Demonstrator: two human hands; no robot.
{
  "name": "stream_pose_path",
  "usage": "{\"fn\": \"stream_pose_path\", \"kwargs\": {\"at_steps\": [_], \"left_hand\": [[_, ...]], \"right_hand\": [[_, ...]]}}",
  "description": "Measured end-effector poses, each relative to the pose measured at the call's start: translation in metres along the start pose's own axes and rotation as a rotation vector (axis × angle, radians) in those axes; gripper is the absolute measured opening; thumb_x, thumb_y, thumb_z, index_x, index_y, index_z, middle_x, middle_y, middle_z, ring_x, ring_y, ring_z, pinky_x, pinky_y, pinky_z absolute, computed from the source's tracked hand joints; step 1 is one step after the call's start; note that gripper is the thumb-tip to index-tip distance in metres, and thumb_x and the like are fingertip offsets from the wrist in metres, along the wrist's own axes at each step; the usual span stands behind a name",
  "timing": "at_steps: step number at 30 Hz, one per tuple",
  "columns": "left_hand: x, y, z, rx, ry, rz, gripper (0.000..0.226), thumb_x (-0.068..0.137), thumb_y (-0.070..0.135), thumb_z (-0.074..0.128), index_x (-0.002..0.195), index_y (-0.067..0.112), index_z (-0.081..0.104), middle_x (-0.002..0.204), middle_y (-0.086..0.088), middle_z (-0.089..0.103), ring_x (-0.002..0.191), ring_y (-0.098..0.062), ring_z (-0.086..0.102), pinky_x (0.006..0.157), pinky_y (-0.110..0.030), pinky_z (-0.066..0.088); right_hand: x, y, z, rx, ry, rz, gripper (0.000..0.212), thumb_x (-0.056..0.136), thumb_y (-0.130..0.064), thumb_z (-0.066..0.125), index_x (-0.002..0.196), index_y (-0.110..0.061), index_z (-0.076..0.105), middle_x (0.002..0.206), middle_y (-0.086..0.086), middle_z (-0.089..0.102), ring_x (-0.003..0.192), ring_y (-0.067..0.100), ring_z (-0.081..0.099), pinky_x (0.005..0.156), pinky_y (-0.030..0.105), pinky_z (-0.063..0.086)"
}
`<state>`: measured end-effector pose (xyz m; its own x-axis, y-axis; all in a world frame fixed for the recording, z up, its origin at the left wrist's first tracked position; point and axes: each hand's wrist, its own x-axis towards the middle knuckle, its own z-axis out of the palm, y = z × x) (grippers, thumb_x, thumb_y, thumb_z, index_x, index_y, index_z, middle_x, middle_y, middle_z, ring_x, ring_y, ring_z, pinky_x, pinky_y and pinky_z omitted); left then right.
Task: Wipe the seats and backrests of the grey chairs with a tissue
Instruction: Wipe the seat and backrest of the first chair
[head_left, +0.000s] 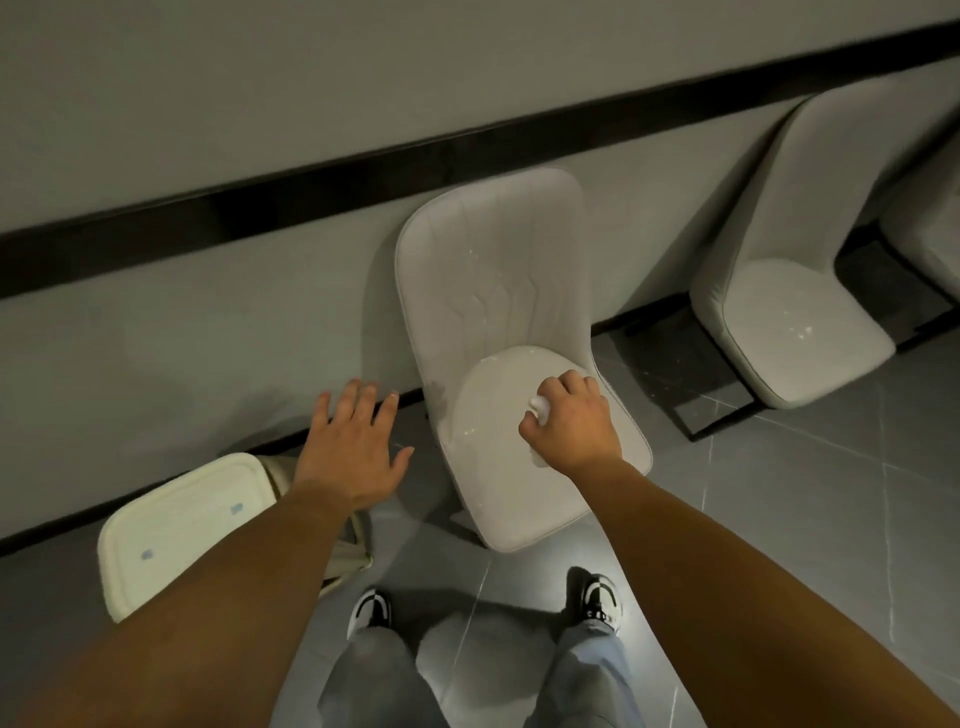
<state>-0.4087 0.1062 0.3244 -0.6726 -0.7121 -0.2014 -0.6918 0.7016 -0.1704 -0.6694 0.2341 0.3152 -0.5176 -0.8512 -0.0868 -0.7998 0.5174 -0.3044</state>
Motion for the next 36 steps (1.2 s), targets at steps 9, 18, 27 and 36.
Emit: {"fn": "stream_pose_path", "kwargs": {"at_steps": [9, 18, 27, 36], "left_hand": [[-0.016, 0.137, -0.044, 0.006, 0.015, -0.228, 0.079, 0.085, 0.069, 0.021, 0.148, 0.022, 0.025, 0.153, -0.009, 0.028, 0.141, -0.029, 0.014, 0.114, -0.053, 0.011], [-0.022, 0.193, -0.057, -0.04, -0.016, -0.335, 0.079, 0.086, 0.069, 0.019, 0.149, 0.021, 0.024, 0.156, -0.009, 0.023, 0.143, -0.029, 0.01, 0.115, -0.052, 0.009], [-0.006, 0.22, 0.003, -0.178, -0.079, -0.34, 0.08, 0.086, 0.072, 0.014, 0.149, 0.024, 0.014, 0.156, -0.006, 0.022, 0.144, -0.028, 0.009, 0.115, -0.054, 0.008], [-0.026, 0.183, 0.099, -0.15, -0.171, -0.379, 0.079, 0.087, 0.07, 0.017, 0.15, 0.025, 0.006, 0.159, -0.007, 0.011, 0.145, -0.027, -0.002, 0.115, -0.054, 0.005]], "right_hand": [[0.021, 0.125, -0.04, -0.003, -0.143, -0.287, 0.036, 0.084, -0.046, 0.053, 0.111, -0.022, 0.058, 0.113, 0.002, 0.053, 0.104, 0.023, 0.045, 0.09, 0.039, 0.043], [0.046, 0.154, -0.05, 0.02, -0.17, -0.353, 0.037, 0.086, -0.043, 0.054, 0.112, -0.018, 0.059, 0.114, 0.005, 0.053, 0.108, 0.027, 0.045, 0.091, 0.042, 0.042], [0.062, 0.152, -0.004, -0.042, -0.172, -0.368, 0.037, 0.087, -0.046, 0.054, 0.113, -0.021, 0.058, 0.113, 0.003, 0.053, 0.107, 0.024, 0.046, 0.091, 0.04, 0.042], [0.048, 0.145, 0.099, -0.053, -0.2, -0.379, 0.038, 0.086, -0.046, 0.054, 0.113, -0.02, 0.058, 0.11, 0.002, 0.053, 0.101, 0.022, 0.046, 0.087, 0.038, 0.044]]}}
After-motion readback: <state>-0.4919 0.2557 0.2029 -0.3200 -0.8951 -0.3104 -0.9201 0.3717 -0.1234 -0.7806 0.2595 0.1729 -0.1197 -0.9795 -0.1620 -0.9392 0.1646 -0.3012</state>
